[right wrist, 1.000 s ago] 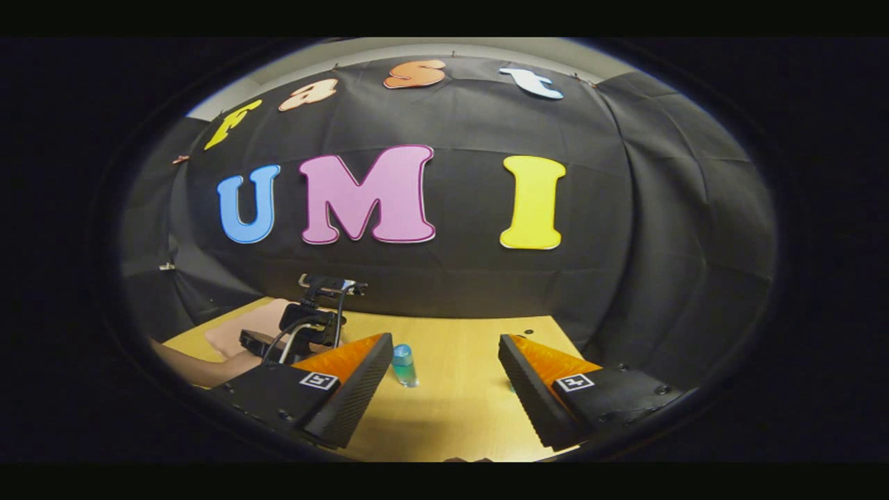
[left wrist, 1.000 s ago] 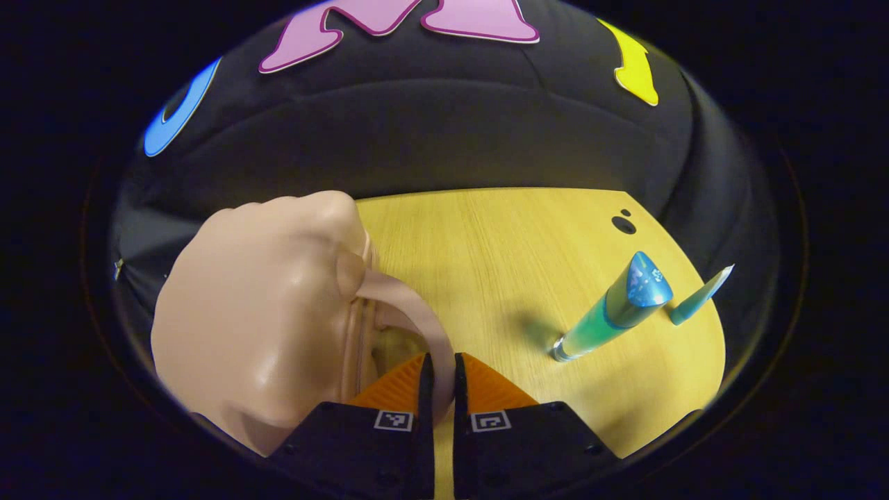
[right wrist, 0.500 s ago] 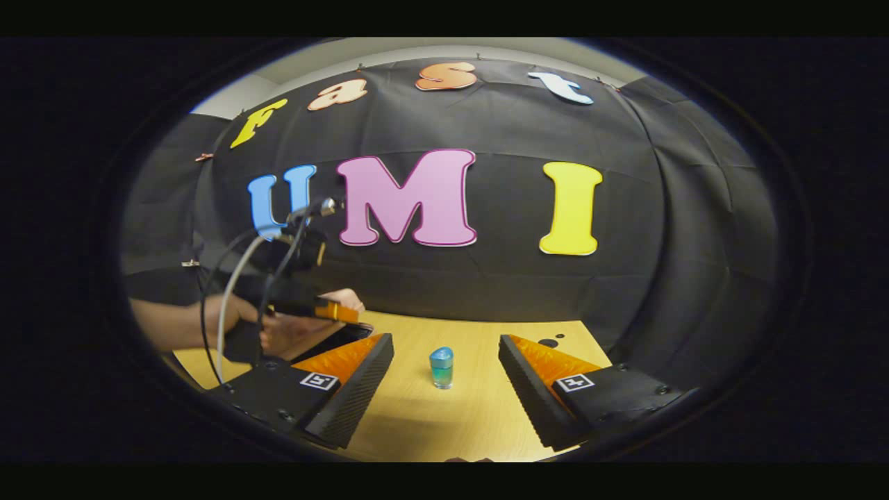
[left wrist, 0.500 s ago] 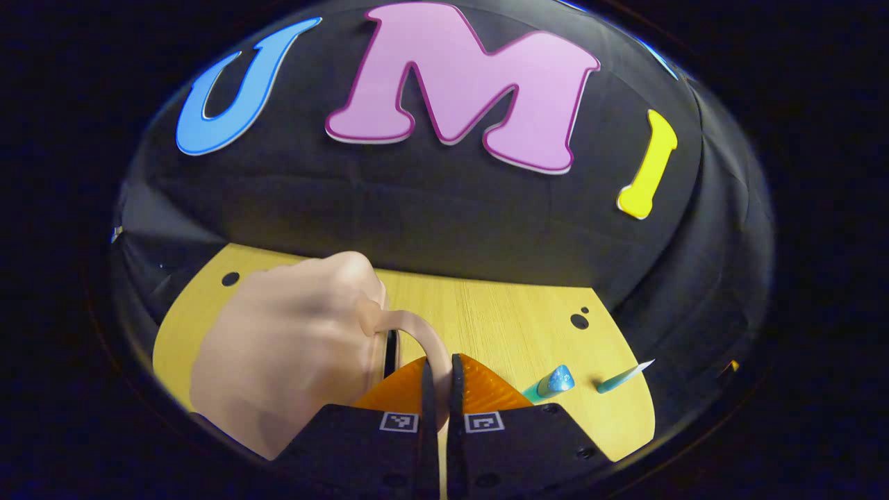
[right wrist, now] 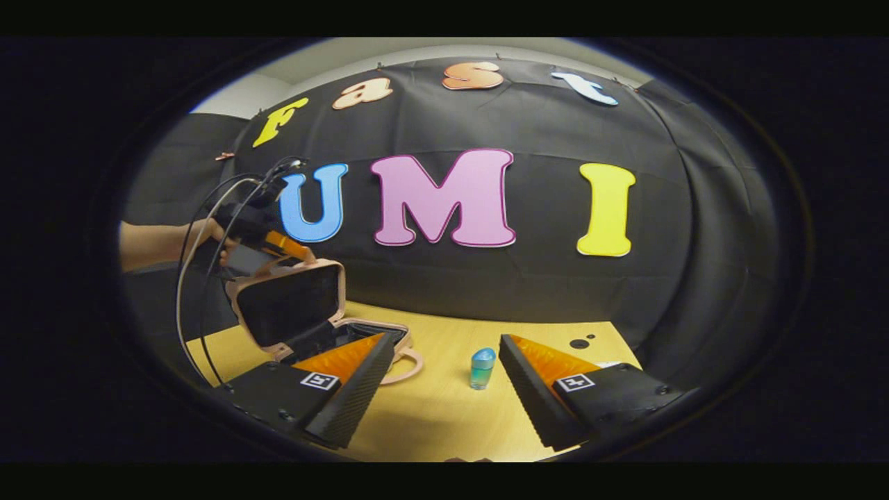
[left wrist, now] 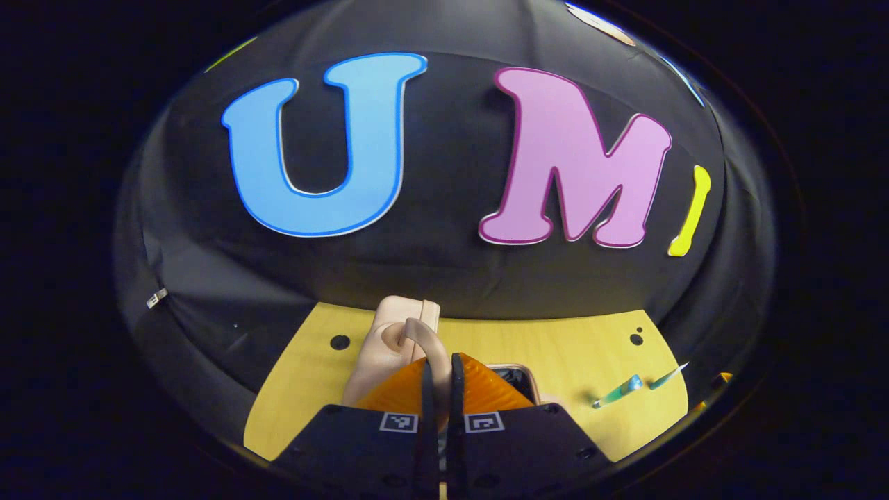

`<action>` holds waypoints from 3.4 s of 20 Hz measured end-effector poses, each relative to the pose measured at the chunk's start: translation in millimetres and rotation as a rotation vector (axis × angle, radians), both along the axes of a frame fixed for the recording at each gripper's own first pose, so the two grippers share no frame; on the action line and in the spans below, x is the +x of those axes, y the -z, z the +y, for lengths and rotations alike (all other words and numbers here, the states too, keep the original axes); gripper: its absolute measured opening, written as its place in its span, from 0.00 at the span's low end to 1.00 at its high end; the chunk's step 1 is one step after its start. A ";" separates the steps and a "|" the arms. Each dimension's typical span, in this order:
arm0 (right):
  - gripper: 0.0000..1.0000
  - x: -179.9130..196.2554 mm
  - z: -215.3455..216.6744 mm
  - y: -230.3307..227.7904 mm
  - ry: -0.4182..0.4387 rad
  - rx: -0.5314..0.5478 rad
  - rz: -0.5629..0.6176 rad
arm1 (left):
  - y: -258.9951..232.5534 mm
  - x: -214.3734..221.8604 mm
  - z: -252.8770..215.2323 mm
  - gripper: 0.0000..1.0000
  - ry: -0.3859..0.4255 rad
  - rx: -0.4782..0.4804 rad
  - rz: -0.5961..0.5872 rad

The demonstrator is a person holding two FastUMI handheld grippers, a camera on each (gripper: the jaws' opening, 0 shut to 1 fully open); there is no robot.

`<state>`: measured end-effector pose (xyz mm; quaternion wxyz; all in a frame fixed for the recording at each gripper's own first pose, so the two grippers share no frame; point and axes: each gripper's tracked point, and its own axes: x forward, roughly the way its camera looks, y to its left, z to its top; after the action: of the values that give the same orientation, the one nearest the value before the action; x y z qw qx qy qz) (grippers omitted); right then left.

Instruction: First open the suitcase, pack the skin care products into it, and then close the suitcase.

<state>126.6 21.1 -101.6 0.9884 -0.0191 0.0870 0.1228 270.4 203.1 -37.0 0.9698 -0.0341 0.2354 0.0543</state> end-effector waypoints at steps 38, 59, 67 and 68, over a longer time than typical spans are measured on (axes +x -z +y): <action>0.97 46.5 -79.7 12.7 0.284 -0.093 -0.014 | -2.8 -24.8 -1.1 0.98 -0.169 -0.002 -0.485; 0.97 60.9 -212.3 104.6 0.489 -0.051 0.129 | 208.0 78.3 -394.4 0.95 0.391 -0.022 -0.130; 0.98 94.2 -224.8 173.8 0.514 -0.031 0.247 | 245.6 119.5 -421.2 0.52 0.367 -0.030 -0.043; 0.98 100.1 -227.1 183.7 0.522 -0.023 0.261 | 244.6 119.3 -421.6 0.52 0.375 -0.031 -0.044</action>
<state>226.8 -206.0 -285.3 0.9667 0.0085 0.2169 -0.1353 389.6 -218.5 -281.6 0.9672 -0.0057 0.2172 -0.1316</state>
